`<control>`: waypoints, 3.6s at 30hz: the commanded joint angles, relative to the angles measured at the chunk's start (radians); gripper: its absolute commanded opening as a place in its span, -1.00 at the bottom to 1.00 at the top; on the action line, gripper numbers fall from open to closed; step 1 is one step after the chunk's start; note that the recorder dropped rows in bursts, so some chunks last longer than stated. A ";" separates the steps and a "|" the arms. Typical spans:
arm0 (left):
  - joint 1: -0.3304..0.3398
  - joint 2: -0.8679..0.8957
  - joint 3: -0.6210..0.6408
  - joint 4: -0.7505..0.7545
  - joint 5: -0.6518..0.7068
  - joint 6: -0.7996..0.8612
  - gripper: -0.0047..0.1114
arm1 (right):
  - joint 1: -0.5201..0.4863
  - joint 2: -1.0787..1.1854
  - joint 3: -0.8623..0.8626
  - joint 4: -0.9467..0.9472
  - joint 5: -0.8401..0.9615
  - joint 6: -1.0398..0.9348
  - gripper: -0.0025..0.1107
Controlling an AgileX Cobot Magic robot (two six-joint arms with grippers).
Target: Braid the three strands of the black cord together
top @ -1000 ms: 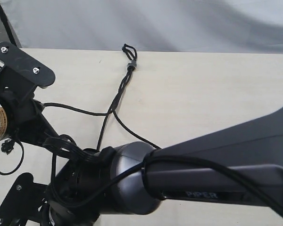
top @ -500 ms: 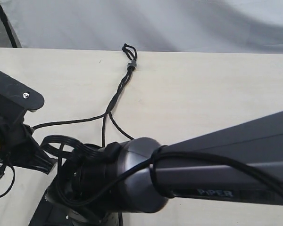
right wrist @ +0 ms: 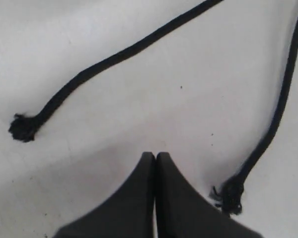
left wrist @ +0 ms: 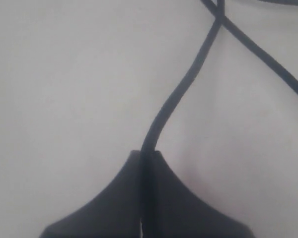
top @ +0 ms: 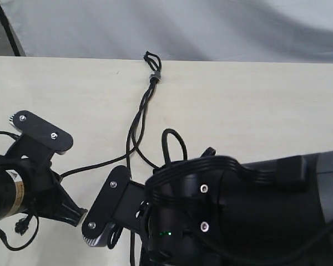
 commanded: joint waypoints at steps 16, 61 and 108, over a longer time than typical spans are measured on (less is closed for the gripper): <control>-0.003 0.229 0.007 0.049 0.065 -0.161 -0.92 | -0.006 0.000 0.074 -0.146 -0.258 0.292 -0.96; 0.378 0.097 0.028 -0.007 0.149 -0.285 0.22 | -0.003 0.167 -0.016 -0.073 -0.472 0.511 -0.03; 0.417 0.095 0.036 -0.066 0.018 -0.167 0.22 | -0.004 0.361 -0.231 0.088 -0.053 0.406 -0.64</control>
